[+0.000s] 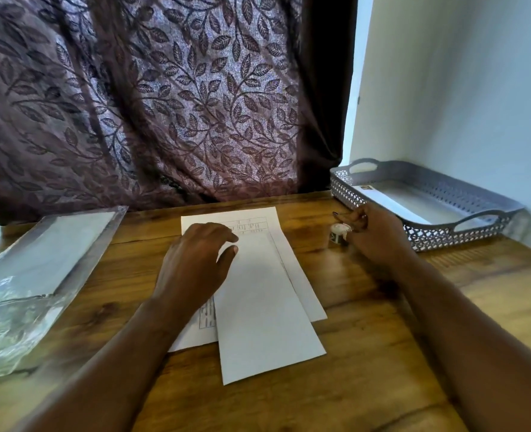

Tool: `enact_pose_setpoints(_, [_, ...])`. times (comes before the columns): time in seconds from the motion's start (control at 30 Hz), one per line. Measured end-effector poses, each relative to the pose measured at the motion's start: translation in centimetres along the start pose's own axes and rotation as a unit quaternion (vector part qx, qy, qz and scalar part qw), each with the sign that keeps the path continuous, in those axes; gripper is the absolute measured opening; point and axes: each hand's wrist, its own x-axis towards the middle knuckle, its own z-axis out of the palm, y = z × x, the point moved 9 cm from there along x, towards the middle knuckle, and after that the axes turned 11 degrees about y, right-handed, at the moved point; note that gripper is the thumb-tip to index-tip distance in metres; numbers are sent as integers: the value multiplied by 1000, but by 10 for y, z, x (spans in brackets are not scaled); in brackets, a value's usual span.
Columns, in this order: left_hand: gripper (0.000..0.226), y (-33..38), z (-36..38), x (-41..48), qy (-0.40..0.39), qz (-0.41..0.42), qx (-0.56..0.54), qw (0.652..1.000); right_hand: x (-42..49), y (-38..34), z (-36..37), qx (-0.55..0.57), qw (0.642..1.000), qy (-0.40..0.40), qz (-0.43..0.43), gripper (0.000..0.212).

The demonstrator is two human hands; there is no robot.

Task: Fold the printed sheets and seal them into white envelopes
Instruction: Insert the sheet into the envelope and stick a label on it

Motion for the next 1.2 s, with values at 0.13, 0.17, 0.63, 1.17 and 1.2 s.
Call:
enact_pose_setpoints(0.13, [18,-1,-1,-1,9,1,-1,1000,-2,1,18,-8,1000,-23,-15,43])
enact_pose_setpoints(0.17, [18,0,-1,-1,9,3,-5,1000,-1,2,23,-17,999,-25,-16,46])
enact_pose_setpoints(0.63, [28,0,15,-3,-59,-136,-227,962,-31,-68,24,244,958,-107,-104,17])
enact_pose_setpoints(1.17, [48,19,7,-1,-3,-146,-329,933,-56,-108,44,392,888,-211,-117,55])
enact_pose_setpoints(1.2, [48,18,6,-2,5,-153,-333,931,-58,-108,45,391,887,-215,-118,56])
